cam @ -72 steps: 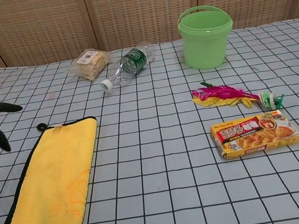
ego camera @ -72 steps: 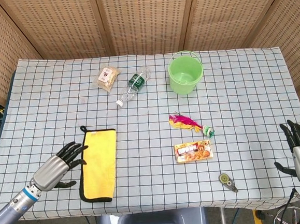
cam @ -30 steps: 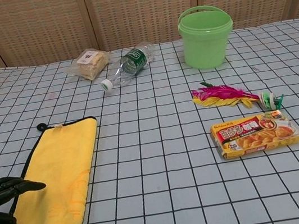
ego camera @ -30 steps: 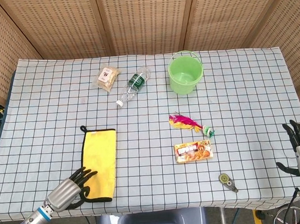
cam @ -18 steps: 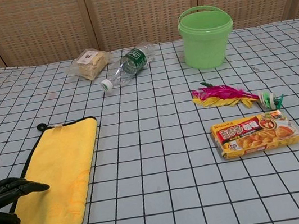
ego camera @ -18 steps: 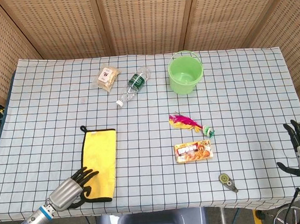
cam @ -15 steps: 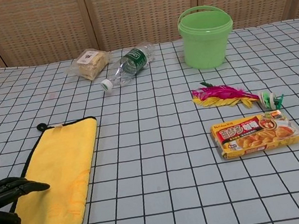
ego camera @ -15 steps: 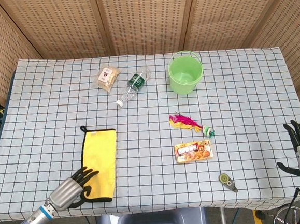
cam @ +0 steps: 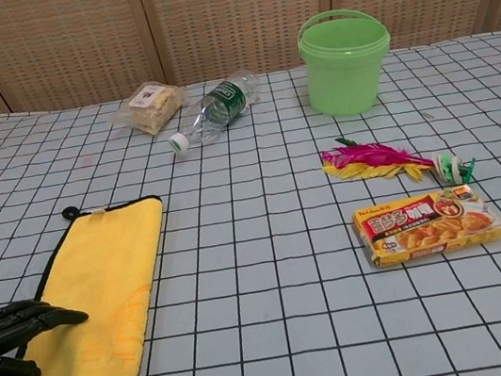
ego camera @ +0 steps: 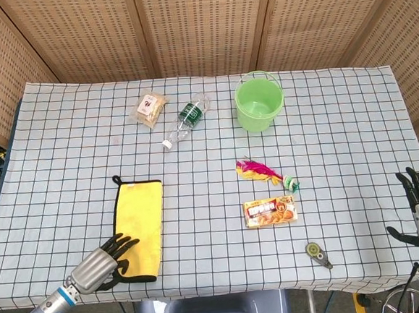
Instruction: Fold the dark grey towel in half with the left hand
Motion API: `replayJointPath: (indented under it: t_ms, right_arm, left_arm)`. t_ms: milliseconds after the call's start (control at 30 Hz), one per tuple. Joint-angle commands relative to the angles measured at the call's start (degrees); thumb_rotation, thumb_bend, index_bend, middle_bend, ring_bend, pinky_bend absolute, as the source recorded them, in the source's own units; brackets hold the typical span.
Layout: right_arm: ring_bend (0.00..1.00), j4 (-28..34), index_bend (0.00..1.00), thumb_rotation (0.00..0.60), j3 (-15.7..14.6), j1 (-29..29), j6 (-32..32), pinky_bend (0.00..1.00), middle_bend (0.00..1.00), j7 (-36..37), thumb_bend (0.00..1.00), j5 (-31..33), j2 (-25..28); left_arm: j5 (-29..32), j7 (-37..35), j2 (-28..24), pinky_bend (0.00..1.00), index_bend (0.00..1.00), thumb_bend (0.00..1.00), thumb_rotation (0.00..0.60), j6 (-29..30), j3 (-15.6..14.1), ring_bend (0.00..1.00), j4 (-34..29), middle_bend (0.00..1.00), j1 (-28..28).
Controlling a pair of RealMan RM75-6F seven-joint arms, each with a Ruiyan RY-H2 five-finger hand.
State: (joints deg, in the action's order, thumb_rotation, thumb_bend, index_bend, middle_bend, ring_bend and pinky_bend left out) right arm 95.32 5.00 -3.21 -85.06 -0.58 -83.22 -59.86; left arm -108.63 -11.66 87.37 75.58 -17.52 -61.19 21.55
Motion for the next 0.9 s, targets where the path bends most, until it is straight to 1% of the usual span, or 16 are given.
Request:
replayJointPath:
  t_ms: [33,400,900]
  right_arm:
    - [0.00,0.03,0.00,0.600,-0.01,0.01,0.00,0.00,0.00,0.11,0.00,-0.03,0.04]
    - [0.00,0.09,0.00,0.600,-0.08,0.03,0.01,0.00,0.00,0.28,0.00,-0.18,0.12]
    - [0.00,0.20,0.00,0.600,-0.14,0.09,-0.09,0.00,0.00,0.33,0.00,-0.31,0.19]
  left_arm:
    - [0.00,-0.01,0.05,0.00,0.56,0.37,0.600,-0.20,-0.08,0.00,0.04,0.00,0.03]
    - [0.13,-0.50,0.08,0.00,0.60,0.42,0.600,-0.18,-0.07,0.00,0.05,0.00,0.03]
    - [-0.15,-1.04,-0.60,0.00,0.61,0.43,0.600,0.53,-0.48,0.00,-0.42,0.00,-0.18]
